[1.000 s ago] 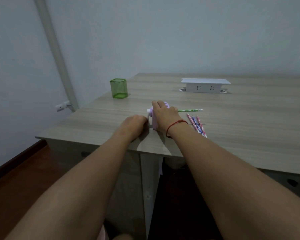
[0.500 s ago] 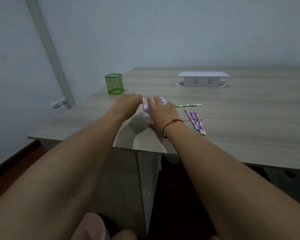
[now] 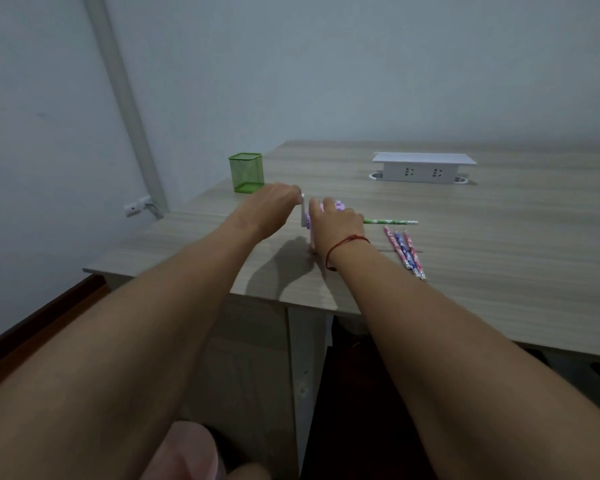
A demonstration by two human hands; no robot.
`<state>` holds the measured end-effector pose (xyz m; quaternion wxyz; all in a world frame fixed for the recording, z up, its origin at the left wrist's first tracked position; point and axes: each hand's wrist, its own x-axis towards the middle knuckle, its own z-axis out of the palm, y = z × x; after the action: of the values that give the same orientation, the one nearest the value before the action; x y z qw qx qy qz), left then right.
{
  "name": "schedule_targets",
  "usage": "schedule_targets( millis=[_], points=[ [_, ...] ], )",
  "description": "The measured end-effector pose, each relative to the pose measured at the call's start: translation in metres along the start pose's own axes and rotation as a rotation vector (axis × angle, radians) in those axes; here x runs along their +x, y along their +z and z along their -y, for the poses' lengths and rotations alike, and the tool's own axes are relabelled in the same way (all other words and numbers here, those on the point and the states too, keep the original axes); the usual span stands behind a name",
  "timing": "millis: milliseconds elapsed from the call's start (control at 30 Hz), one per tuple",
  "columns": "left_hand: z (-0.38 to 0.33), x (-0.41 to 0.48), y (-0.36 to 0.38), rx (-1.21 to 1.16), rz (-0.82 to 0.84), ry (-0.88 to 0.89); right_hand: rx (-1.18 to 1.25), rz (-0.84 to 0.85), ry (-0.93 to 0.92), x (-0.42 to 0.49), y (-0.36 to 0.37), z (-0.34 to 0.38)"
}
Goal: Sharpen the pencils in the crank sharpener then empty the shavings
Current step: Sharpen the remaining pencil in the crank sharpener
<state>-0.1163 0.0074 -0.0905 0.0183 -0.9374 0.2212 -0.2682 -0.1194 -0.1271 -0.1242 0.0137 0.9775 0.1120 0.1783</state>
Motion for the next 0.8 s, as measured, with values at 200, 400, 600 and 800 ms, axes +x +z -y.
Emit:
schedule_targets(
  millis=[200,400,600,800],
  points=[
    [-0.018,-0.035,0.001,-0.049,-0.045,0.0,0.05,-0.015,0.031,0.007,0.008,0.001],
    [-0.024,-0.046,0.013,-0.066,0.005,-0.067,0.041,0.018,0.048,0.007,0.01,0.004],
    [-0.031,-0.05,0.029,-0.06,0.151,-0.145,0.058,0.005,0.03,0.008,0.012,0.001],
    [-0.015,-0.038,0.041,-0.065,0.281,-0.095,0.151,-0.072,-0.015,0.006,0.019,-0.001]
  ],
)
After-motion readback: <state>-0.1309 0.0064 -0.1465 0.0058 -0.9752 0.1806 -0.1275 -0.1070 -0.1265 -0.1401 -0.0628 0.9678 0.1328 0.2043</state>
